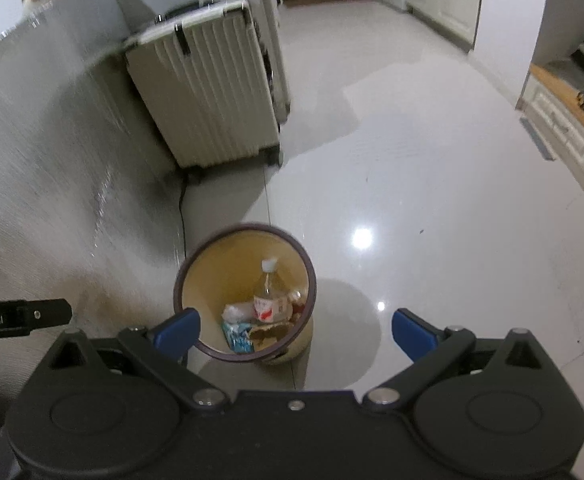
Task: Collect trash
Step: 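Raise both open tools from the wastebasket back to the table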
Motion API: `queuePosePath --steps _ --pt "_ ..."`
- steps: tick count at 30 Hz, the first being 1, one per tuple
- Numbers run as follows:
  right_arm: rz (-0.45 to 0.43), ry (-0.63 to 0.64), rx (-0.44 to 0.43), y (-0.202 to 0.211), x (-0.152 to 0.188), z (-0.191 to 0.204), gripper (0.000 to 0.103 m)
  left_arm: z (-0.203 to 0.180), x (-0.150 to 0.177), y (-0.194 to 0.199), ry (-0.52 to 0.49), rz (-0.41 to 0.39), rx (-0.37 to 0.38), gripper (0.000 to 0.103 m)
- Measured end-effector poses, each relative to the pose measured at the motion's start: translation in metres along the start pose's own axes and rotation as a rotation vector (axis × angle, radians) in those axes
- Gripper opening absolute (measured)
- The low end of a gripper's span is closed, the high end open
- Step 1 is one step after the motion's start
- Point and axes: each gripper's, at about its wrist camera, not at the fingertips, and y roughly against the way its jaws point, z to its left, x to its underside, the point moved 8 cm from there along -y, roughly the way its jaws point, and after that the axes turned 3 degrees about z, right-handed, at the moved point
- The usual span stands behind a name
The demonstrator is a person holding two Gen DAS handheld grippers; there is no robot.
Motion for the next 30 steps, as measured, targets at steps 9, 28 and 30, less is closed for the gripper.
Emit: queuePosePath --steps 9,28,30 --pt "-0.165 0.024 -0.003 0.075 -0.002 0.008 0.103 -0.009 0.010 0.074 -0.026 -0.140 0.022 0.103" --pt "-0.539 0.163 -0.081 0.234 -0.019 0.082 0.103 0.027 0.026 0.255 -0.060 -0.511 0.013 0.103" --pt "-0.570 0.189 -0.102 0.248 -0.022 0.098 0.103 0.041 0.025 0.275 -0.059 -0.552 -0.023 0.103"
